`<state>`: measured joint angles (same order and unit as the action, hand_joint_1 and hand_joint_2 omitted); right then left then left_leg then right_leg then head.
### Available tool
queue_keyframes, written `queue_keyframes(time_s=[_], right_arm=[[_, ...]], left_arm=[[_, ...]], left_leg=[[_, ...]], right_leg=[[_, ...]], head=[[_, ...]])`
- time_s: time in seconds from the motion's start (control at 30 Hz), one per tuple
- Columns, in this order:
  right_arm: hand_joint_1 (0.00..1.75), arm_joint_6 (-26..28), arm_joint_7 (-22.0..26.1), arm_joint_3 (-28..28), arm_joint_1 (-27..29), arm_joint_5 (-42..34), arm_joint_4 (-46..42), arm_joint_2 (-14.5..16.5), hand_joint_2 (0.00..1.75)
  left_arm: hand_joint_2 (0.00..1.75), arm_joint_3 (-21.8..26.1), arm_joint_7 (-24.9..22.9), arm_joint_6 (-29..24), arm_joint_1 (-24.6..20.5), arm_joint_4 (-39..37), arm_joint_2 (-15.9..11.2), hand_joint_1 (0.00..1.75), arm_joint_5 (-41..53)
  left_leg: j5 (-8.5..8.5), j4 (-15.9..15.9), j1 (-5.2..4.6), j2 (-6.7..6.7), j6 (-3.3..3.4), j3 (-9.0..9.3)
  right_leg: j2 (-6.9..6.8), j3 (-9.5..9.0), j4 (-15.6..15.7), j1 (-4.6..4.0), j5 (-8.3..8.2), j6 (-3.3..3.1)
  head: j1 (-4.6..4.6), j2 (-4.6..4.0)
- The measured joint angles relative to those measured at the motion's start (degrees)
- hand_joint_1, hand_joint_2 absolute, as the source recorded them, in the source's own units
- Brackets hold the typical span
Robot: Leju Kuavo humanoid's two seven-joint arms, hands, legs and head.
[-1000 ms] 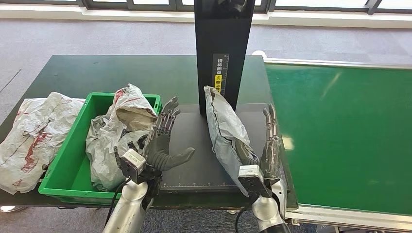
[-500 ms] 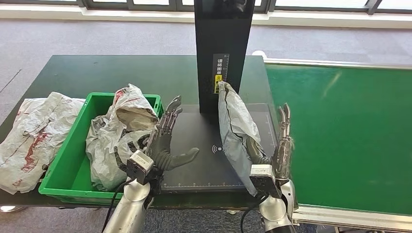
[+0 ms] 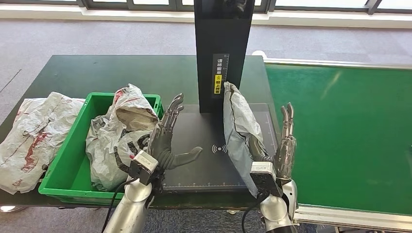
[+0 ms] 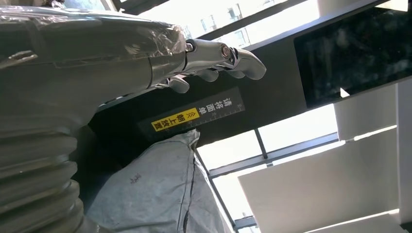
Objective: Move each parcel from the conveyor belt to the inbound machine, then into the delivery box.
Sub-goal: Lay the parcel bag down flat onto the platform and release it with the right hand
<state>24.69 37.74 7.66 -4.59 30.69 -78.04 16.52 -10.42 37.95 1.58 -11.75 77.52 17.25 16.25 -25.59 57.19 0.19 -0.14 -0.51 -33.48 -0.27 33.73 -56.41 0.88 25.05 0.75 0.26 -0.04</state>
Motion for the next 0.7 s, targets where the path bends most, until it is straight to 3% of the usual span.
queue_keyframes(time_s=[0.43,0.57,0.7], right_arm=[[0.00,-6.8,-3.9,0.0,-0.1,-0.9,0.3,0.0,1.75],[0.00,-4.3,-23.1,0.0,-3.8,26.3,13.9,0.1,1.75],[0.00,-1.7,-28.0,0.0,-5.8,33.3,19.7,0.2,1.75]], left_arm=[[1.75,-2.4,-1.4,0.2,-1.2,-4.6,0.0,0.00,1.9],[1.75,-3.8,-2.0,-0.2,-1.8,-7.1,0.2,0.00,2.6],[1.75,-3.9,-2.2,-0.3,-1.9,-8.0,0.2,0.00,2.6]], left_leg=[[0.00,0.0,0.00,0.02,0.00,0.01],[0.02,0.0,0.01,0.04,-0.02,0.04],[0.03,0.0,0.00,0.08,-0.03,0.05]], right_leg=[[0.02,-0.02,0.0,0.00,0.00,0.00],[0.08,-0.03,0.0,-0.01,-0.03,-0.03],[0.10,-0.03,0.0,0.00,-0.04,-0.03]], head=[[0.00,0.01],[0.00,0.00],[0.00,0.01]])
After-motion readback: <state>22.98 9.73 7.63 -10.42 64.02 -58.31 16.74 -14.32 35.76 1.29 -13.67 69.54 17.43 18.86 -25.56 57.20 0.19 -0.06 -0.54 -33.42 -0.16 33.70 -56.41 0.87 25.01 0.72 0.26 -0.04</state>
